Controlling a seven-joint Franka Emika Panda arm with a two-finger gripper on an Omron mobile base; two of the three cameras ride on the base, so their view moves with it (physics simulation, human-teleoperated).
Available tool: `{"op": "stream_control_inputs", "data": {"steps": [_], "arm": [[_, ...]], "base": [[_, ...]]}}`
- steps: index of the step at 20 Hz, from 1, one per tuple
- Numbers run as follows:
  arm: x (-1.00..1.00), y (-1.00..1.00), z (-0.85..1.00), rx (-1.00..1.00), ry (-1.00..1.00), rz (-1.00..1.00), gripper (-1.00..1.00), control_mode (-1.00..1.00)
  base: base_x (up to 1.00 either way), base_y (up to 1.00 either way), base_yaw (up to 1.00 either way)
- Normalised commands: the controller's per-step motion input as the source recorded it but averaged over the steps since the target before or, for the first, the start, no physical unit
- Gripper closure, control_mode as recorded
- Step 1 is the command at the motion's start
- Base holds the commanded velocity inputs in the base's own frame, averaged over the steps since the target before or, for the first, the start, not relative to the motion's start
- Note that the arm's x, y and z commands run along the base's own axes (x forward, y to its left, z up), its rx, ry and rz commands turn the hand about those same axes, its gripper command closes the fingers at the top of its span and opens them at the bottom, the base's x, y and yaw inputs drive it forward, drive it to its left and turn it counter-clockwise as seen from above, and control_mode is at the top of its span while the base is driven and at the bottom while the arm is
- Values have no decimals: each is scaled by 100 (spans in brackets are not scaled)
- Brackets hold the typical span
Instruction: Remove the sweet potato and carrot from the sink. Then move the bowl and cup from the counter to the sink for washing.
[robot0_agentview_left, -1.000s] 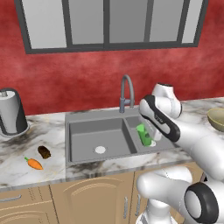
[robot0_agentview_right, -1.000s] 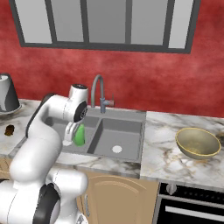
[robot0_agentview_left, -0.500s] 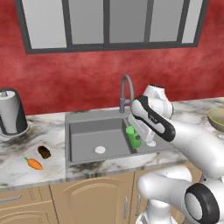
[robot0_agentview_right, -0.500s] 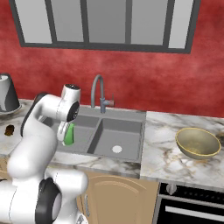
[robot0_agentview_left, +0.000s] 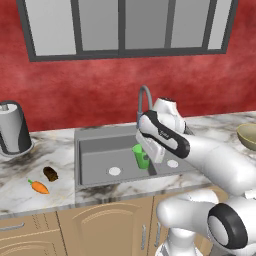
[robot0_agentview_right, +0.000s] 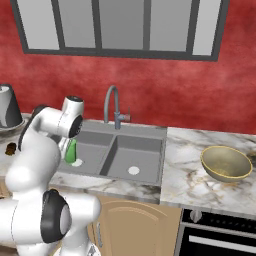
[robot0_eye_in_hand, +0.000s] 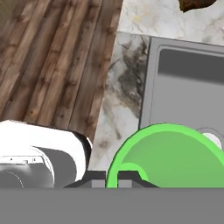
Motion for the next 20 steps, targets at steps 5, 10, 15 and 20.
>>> {"op": "stream_control_inputs", "data": {"steps": [5,10,15,20], "arm": [[26,21,-11,0,0,-2,100,-100],[31,11,-12,0,0,-6,100,-100],[29,2,-12,0,1,-9,100,-100],[27,0,-17,0,0,-12,100,-100]], "base": [[0,0,0],[0,0,0],[0,0,0],[0,0,0]]}}
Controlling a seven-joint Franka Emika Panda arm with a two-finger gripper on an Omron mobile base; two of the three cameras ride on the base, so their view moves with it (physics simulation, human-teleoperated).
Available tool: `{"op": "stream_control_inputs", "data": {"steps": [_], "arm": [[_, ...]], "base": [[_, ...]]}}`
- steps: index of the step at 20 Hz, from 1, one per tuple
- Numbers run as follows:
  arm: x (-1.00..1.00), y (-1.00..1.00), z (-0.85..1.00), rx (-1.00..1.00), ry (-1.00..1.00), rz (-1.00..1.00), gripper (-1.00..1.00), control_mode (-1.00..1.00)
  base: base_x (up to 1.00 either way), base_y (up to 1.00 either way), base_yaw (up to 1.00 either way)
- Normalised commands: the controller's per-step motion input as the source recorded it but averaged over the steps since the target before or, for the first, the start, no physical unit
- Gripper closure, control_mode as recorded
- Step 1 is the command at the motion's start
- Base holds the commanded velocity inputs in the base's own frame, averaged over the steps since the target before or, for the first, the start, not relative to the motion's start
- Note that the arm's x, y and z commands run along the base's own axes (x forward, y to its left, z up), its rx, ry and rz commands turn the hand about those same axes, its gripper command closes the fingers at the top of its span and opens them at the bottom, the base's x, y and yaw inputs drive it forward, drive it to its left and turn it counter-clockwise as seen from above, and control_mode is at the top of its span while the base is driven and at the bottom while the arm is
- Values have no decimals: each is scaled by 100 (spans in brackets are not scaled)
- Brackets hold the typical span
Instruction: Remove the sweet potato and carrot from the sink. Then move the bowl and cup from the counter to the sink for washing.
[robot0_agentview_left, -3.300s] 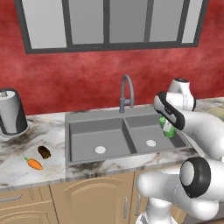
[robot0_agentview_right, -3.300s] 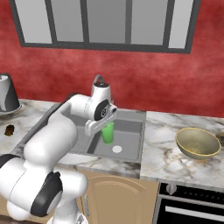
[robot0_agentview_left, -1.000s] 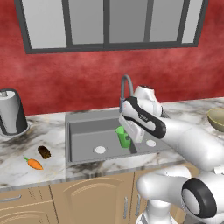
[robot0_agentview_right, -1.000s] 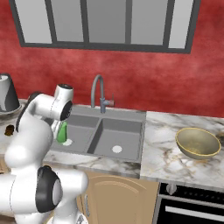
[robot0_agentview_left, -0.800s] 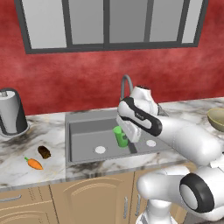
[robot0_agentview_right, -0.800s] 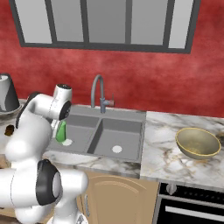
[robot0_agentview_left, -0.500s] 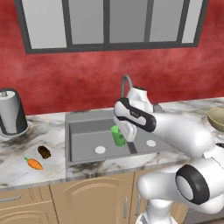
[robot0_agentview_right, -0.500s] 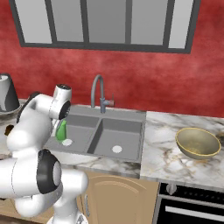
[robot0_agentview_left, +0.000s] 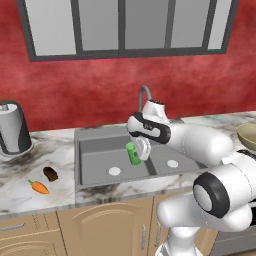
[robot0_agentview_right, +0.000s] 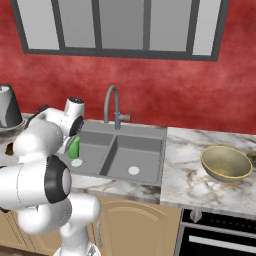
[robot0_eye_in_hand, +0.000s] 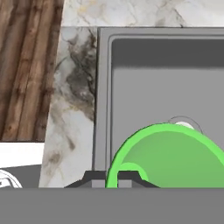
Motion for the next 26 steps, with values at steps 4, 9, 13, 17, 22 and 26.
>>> {"op": "stream_control_inputs", "data": {"steps": [4,9,13,17,22,26], "arm": [[25,0,-22,0,0,-11,100,-100],[24,0,-19,0,0,-13,100,-100],[23,2,-15,-2,0,-15,100,-100],[27,4,-9,-8,0,-15,100,-100],[20,3,-13,-5,2,-15,100,-100],[20,1,-13,-3,7,-14,100,-100]], "base": [[0,0,0],[0,0,0],[0,0,0],[0,0,0],[0,0,0],[0,0,0]]}}
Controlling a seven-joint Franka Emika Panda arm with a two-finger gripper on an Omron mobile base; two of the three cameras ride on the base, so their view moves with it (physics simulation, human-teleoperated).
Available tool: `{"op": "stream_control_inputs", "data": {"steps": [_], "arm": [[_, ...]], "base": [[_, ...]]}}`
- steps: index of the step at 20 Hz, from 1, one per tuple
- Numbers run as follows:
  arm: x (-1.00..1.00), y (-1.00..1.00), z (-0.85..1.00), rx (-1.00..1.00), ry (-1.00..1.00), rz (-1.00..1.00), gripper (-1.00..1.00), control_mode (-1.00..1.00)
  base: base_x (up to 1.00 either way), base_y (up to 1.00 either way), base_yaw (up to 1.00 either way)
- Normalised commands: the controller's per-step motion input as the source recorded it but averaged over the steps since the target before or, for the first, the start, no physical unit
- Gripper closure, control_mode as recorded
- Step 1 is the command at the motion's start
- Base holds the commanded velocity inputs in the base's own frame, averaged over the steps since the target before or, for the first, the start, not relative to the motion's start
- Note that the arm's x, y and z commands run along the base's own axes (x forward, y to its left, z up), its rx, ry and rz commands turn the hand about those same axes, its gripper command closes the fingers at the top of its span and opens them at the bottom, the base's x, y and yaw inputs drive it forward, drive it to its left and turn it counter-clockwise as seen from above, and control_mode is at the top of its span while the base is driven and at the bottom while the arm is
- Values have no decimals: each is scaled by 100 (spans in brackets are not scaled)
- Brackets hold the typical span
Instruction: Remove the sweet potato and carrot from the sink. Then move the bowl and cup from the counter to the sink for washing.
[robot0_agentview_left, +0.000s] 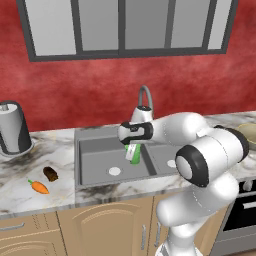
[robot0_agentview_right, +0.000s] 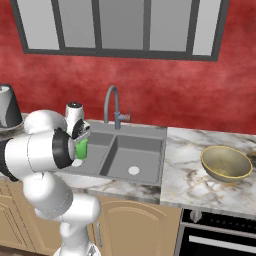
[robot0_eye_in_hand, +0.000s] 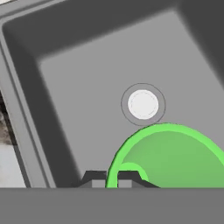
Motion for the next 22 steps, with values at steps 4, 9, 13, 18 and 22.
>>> {"op": "stream_control_inputs", "data": {"steps": [4,9,13,18,22], "arm": [[18,-1,-15,-1,8,-10,100,-100],[17,0,-12,-1,1,-6,100,-100],[18,0,-11,0,0,-4,100,-100],[17,0,-14,-1,0,-4,100,-100],[18,-2,-13,-2,0,-3,100,-100]], "base": [[0,0,0],[0,0,0],[0,0,0],[0,0,0],[0,0,0]]}}
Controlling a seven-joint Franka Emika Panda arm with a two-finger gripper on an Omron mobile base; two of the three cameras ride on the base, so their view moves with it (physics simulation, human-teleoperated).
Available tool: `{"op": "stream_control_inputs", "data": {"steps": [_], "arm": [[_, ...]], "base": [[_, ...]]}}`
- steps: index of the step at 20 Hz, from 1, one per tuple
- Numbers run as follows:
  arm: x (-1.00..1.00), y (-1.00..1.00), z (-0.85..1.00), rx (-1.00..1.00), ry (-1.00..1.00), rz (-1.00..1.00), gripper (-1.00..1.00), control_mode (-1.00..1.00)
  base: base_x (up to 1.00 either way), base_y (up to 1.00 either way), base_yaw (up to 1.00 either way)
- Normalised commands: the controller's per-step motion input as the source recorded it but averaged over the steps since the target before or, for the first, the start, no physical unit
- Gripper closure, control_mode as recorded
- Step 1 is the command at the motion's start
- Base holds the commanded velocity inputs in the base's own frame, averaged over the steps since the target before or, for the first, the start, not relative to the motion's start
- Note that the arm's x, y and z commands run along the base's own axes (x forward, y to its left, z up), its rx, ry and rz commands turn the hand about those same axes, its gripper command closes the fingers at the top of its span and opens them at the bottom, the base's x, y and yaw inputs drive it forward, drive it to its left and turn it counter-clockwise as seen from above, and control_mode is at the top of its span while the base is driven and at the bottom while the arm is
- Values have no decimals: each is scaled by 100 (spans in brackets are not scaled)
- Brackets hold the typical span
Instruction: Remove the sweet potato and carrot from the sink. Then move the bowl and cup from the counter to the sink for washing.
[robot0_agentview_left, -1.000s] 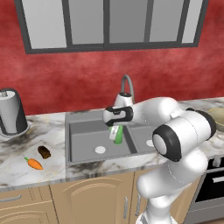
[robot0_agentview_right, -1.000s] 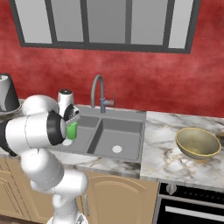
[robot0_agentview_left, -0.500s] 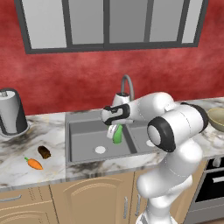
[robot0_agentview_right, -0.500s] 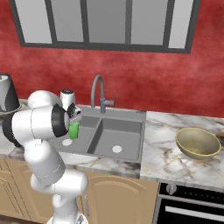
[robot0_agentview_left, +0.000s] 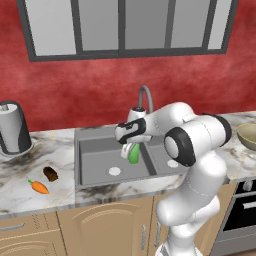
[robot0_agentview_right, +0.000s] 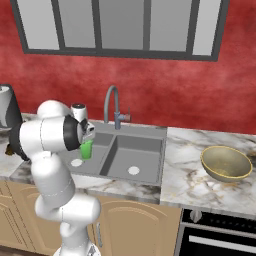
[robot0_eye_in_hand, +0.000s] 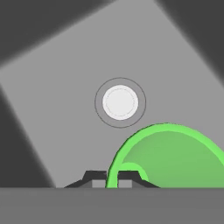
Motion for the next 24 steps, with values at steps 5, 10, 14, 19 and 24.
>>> {"op": "stream_control_inputs", "data": {"steps": [5,10,14,19,24], "arm": [[20,-1,-10,-3,-1,-3,100,-100],[22,-1,-8,-3,-1,-3,100,-100],[20,-9,-6,-3,0,-2,100,-100],[20,-9,-6,-2,0,-1,100,-100],[22,-6,-7,0,0,0,100,-100]], "base": [[0,0,0],[0,0,0],[0,0,0],[0,0,0],[0,0,0]]}}
